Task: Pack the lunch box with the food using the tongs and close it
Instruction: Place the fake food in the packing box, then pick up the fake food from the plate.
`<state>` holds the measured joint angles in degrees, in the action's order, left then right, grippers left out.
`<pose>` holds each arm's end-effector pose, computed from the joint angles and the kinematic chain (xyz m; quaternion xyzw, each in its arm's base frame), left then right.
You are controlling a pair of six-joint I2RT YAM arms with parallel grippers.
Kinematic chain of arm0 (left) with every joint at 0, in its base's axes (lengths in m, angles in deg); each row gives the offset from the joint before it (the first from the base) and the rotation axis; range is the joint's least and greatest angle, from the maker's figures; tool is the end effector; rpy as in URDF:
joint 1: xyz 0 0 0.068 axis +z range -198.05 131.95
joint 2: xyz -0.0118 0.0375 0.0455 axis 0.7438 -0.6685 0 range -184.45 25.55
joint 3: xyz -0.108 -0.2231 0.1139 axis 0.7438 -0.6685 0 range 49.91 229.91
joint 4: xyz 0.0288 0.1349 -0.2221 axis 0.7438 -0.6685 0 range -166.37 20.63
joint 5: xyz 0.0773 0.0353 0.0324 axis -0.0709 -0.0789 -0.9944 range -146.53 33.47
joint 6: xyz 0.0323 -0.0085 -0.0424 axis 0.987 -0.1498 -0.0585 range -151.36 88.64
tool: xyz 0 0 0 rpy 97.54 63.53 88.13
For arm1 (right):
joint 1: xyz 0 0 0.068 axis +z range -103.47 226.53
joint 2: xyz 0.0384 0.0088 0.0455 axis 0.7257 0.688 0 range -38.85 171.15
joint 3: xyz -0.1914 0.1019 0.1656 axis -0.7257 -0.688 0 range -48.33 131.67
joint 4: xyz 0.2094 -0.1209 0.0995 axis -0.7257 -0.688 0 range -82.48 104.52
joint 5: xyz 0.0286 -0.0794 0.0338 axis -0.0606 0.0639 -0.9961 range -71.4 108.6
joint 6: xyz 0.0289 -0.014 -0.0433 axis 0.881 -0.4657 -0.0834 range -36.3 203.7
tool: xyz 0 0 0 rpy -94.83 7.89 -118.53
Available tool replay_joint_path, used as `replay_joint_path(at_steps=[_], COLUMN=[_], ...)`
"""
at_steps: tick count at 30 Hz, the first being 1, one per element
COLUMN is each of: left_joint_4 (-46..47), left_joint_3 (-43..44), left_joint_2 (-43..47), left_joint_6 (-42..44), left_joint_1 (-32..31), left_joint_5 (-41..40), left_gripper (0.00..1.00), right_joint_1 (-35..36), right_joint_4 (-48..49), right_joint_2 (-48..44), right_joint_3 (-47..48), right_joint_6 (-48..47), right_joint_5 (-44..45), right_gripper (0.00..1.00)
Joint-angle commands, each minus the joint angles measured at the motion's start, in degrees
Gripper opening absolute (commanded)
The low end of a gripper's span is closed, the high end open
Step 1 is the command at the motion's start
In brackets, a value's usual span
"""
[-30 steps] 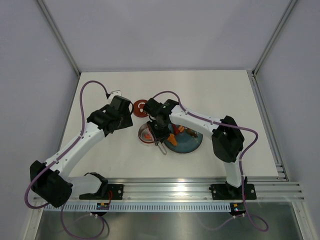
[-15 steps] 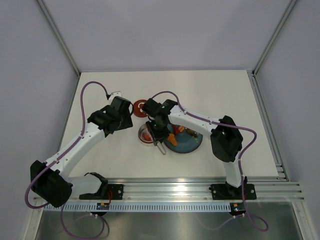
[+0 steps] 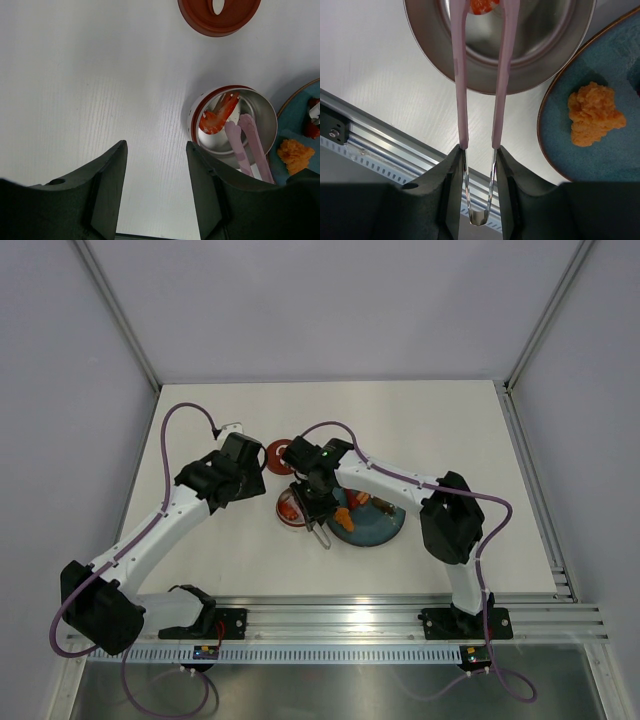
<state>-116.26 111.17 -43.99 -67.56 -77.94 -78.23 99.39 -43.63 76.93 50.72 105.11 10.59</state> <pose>0.2146 -0.1082 0.2969 -0.1079 0.9326 -0.0097 0.3443 0.2467 0.3340 0.2326 -0.2768 0.9494 0.1344 0.0627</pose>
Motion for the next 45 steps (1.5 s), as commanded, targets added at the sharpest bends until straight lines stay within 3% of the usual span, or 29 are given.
replay_joint_path(at_steps=[1, 10, 25, 34, 45], left_joint_4=[1.5, 0.7, 2.3, 2.7, 3.4], left_joint_3=[-0.5, 0.1, -0.4, -0.4, -0.2], left_joint_2=[1.5, 2.0, 3.1, 2.5, 1.1], left_joint_6=[0.4, 0.7, 1.8, 1.6, 1.7], left_joint_1=[0.2, 0.4, 0.9, 0.9, 0.8], left_joint_5=[-0.5, -2.1, -1.3, 0.0, 1.3], left_gripper=[0.54, 0.55, 0.56, 0.56, 0.56], right_joint_1=[0.7, -0.2, -14.2, -15.9, -22.1], right_joint_4=[-0.6, -2.2, -2.1, -2.4, 0.0], right_joint_2=[-2.3, -8.7, -29.8, -32.4, -30.2], right_joint_3=[3.7, 2.7, -25.2, -33.4, -34.4], right_joint_6=[-1.0, -0.7, 2.2, 1.7, -1.4], right_joint_5=[1.6, 7.0, 8.5, 7.0, 7.4], right_gripper=[0.36, 0.35, 0.36, 0.37, 0.36])
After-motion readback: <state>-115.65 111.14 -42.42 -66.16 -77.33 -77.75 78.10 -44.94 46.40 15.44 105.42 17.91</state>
